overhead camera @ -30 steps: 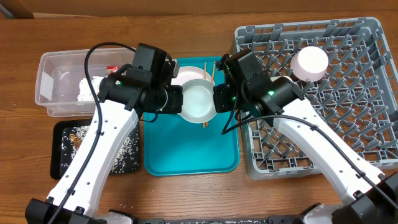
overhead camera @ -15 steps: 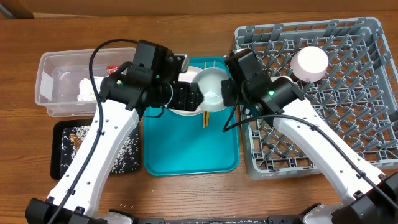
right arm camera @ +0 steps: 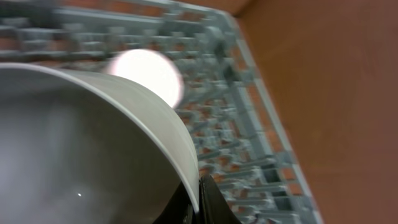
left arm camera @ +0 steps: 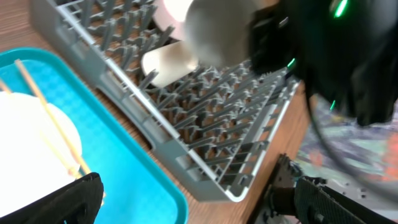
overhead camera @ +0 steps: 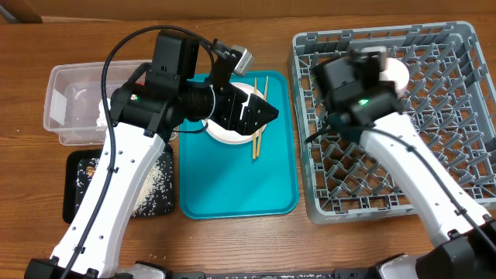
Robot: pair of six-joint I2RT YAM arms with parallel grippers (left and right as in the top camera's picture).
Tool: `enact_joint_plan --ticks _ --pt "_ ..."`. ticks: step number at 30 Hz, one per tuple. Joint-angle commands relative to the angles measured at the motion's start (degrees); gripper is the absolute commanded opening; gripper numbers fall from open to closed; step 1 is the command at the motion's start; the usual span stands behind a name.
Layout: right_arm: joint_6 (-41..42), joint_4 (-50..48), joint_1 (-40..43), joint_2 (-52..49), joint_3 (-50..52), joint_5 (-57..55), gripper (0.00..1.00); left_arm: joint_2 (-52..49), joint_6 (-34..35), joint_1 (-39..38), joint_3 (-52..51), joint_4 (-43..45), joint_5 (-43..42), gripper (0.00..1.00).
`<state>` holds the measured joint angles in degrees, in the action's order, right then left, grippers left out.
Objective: Sort waste into correct bins and load items into the dishwasher
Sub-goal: 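Release the left gripper and carry the white bowl to the rack's right side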
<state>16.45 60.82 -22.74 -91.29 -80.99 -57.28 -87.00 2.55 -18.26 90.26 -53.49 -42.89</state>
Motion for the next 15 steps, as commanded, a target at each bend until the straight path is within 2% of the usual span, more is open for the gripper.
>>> enact_joint_plan --ticks 1,7,11,15 --pt "0.3 -0.4 6.9 0.6 -0.4 -5.9 0.04 0.4 -1.3 0.2 0.9 -0.8 4.4 1.00" --pt "0.9 -1.4 19.3 0.6 -0.4 -3.7 0.04 0.4 -1.3 0.2 0.9 -1.8 6.7 1.00" --pt "1.1 -3.0 27.0 0.6 -0.4 -3.7 0.04 0.4 -1.3 0.2 0.9 -1.7 12.4 1.00" --pt "-4.2 -6.9 31.5 0.6 -0.4 -5.7 0.04 0.4 -1.3 0.2 0.9 -1.7 17.4 1.00"
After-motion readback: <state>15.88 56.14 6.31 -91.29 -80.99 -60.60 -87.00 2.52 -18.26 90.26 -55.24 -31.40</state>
